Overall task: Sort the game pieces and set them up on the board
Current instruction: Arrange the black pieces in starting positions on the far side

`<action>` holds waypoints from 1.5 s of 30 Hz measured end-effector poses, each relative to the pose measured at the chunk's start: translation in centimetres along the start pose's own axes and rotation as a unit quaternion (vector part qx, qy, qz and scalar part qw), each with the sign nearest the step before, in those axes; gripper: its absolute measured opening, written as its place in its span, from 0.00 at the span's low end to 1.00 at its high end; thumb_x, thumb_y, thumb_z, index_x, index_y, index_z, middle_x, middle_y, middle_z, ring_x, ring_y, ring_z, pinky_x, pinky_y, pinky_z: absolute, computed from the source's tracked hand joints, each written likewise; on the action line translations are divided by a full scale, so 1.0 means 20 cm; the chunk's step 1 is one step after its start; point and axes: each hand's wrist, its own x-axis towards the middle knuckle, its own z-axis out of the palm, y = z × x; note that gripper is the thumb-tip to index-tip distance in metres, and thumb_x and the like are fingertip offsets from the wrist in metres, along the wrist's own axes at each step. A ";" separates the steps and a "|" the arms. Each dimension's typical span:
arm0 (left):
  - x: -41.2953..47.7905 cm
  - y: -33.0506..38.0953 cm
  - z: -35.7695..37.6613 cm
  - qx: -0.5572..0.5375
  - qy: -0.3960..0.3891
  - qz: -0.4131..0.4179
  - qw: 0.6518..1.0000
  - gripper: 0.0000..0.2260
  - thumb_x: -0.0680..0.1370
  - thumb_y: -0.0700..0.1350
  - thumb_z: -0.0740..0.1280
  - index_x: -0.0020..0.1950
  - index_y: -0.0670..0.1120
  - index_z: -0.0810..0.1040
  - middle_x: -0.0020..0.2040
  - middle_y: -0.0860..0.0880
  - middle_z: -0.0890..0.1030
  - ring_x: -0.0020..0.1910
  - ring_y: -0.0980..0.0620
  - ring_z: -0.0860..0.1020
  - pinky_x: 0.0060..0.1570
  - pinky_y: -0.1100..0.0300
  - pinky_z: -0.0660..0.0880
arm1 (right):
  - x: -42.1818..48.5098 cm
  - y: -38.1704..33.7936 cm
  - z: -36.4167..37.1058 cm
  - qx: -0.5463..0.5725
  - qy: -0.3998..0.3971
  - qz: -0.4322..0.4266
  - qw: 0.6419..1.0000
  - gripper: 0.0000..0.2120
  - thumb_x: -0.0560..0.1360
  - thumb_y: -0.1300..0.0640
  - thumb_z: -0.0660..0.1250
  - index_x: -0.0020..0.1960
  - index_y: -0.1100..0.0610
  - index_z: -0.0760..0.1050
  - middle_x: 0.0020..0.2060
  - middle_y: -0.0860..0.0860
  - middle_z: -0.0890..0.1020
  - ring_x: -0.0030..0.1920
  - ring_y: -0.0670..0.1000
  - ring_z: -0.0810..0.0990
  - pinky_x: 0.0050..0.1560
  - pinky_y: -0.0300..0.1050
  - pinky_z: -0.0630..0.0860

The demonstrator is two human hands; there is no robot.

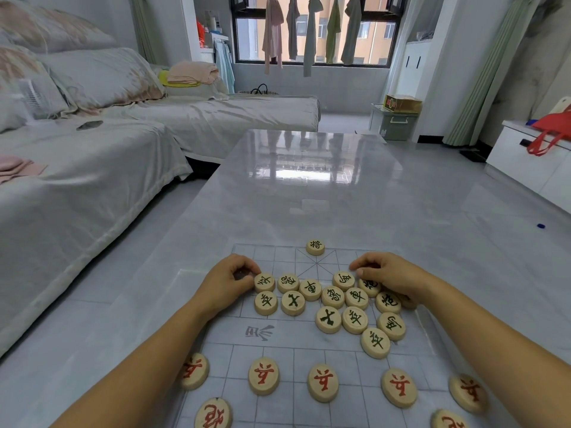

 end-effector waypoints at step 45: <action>0.01 0.00 0.00 0.037 -0.020 0.023 0.999 0.02 0.72 0.45 0.71 0.42 0.51 0.79 0.47 0.50 0.77 0.49 0.54 0.75 0.47 0.63 0.70 | -0.20 0.25 -0.15 -0.036 0.050 -0.055 0.997 0.06 0.74 0.59 0.66 0.48 0.49 0.79 0.48 0.52 0.75 0.46 0.46 0.75 0.44 0.34 0.69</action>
